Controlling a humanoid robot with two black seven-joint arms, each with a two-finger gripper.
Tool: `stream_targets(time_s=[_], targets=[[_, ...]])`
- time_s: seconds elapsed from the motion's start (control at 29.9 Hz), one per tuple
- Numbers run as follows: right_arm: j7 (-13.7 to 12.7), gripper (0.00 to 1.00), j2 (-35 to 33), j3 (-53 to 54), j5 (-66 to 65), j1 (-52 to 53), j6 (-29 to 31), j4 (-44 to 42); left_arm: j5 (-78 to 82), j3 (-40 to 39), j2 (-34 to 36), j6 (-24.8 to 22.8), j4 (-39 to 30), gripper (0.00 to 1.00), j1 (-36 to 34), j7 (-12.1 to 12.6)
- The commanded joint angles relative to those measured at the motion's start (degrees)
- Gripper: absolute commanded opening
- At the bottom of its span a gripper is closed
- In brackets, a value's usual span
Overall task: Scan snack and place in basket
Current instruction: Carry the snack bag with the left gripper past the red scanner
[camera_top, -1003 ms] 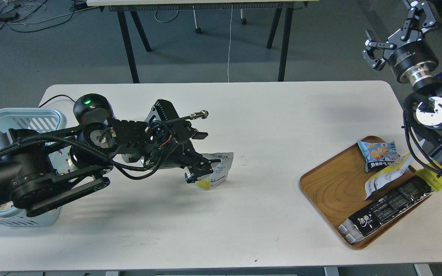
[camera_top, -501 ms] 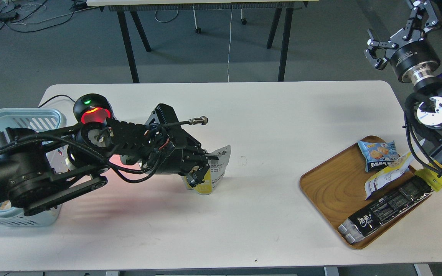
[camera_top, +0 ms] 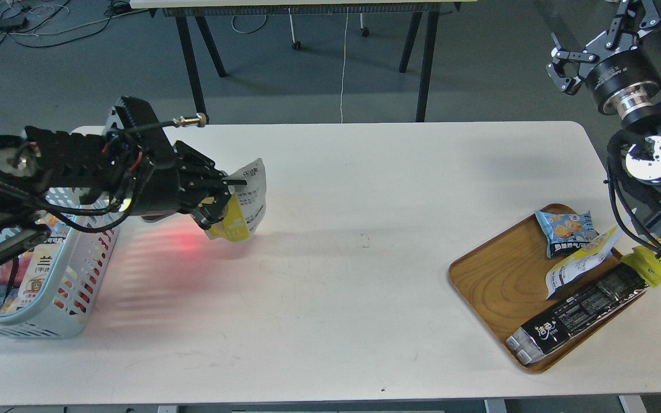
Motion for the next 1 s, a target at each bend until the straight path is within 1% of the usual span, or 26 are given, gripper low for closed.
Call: stream_targets(time_s=[0.0, 0.07, 0.33, 0.64, 0.8, 0.97], targets=[[0.0, 0.99, 0.1, 0.1, 0.0, 0.0, -0.1, 0.0, -0.2, 0.2, 3.1, 0.0, 1.3, 0.01, 0.1, -1.7], [0.1, 0.99, 0.1, 0.2, 0.0, 0.1, -0.1, 0.1, -0.2, 0.2, 3.4, 0.0, 2.9, 0.01, 0.3, -2.5], [0.1, 0.99, -0.4, 0.2, 0.0, 0.1, 0.2, 0.1, -0.3, 0.2, 3.1, 0.0, 9.4, 0.02, 1.0, -2.8], [0.1, 0.99, -0.5, 0.2, 0.0, 0.2, 0.3, 0.1, -0.3, 0.1, 3.2, 0.0, 8.6, 0.02, 0.9, -2.9], [0.2, 0.99, -0.7, 0.2, 0.0, 0.2, 0.3, 0.1, -0.3, 0.1, 3.5, 0.0, 5.0, 0.01, 0.9, -3.7], [0.2, 0.99, -0.8, 0.2, 0.0, 0.2, 0.3, 0.1, -0.3, -0.3, 3.6, 0.0, 3.0, 0.01, 0.9, -3.7]])
